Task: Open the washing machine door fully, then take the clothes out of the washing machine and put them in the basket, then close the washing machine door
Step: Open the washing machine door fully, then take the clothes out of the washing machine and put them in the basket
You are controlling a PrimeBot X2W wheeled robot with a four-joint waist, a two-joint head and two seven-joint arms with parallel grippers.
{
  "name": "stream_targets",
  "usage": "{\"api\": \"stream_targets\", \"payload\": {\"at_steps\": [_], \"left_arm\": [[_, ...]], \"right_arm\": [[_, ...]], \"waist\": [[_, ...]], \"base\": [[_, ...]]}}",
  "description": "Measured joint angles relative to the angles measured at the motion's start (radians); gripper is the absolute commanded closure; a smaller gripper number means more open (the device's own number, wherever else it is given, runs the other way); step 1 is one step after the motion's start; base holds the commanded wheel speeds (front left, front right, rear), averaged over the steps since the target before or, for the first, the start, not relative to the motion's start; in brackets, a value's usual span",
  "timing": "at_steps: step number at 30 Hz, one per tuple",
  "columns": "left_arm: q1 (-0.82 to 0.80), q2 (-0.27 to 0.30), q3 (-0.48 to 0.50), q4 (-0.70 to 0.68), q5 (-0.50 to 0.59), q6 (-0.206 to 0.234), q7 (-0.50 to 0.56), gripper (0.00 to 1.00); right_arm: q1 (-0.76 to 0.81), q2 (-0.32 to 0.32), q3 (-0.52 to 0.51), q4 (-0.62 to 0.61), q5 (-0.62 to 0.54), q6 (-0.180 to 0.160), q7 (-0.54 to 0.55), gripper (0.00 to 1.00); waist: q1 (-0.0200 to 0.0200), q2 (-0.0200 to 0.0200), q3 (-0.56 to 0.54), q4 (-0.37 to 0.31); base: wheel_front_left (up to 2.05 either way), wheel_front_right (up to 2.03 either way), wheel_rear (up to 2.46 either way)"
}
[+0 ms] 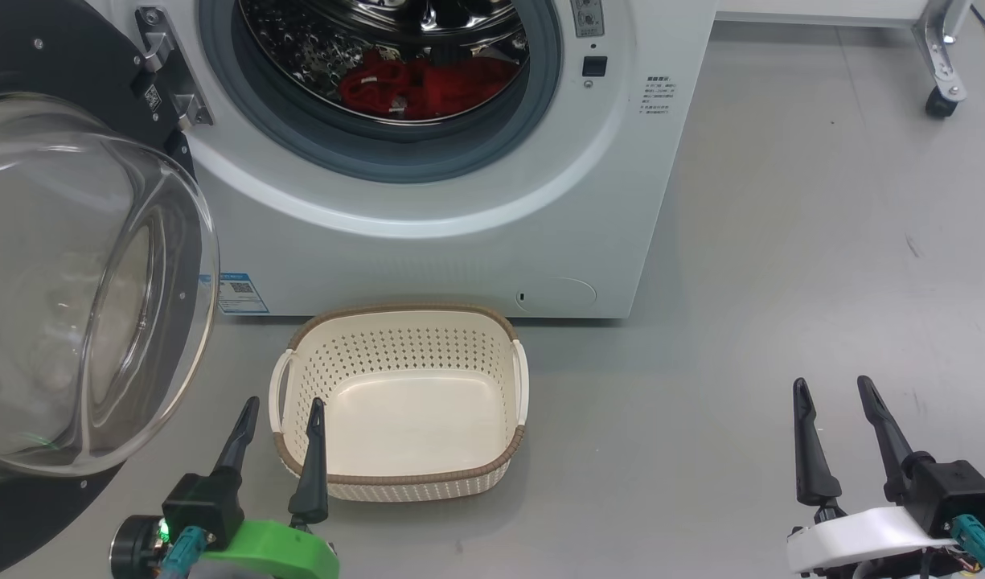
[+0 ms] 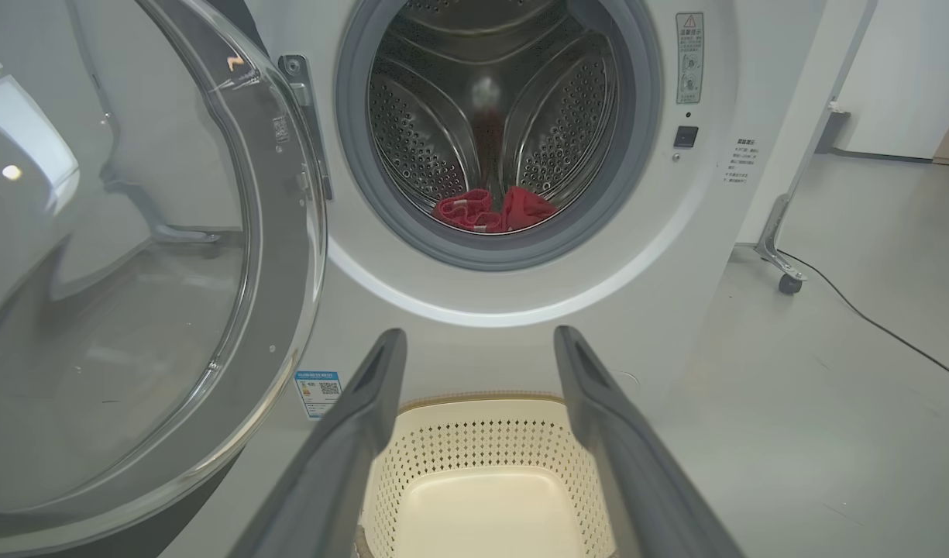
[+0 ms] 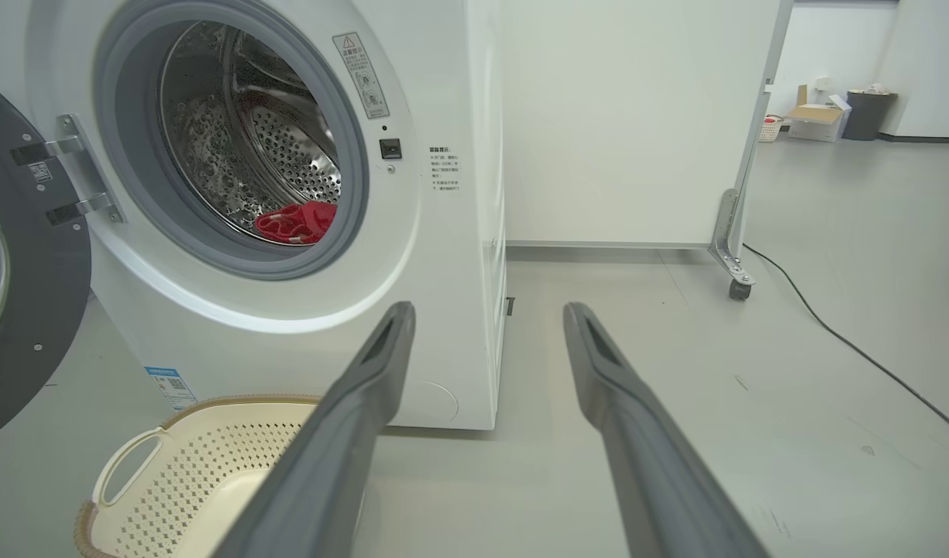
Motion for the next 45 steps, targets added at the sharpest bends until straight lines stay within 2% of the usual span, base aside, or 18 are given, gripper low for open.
{"api": "stream_targets", "payload": {"at_steps": [22,45], "left_arm": [[-0.001,0.000,-0.022,0.009,0.000,0.008,0.010,0.00],[-0.001,0.000,-0.042,-0.004,0.001,0.007,0.010,0.00]], "right_arm": [[0.015,0.000,0.004,-0.006,0.007,-0.018,0.000,0.00],[0.022,0.000,0.012,-0.010,0.009,-0.019,0.000,0.00]], "waist": [[0.0000,0.0000,-0.014,-0.006],[0.0000,0.0000,-0.023,-0.011]], "base": [[0.00,0.00,0.00],[0.17,-0.20,0.02]]}}
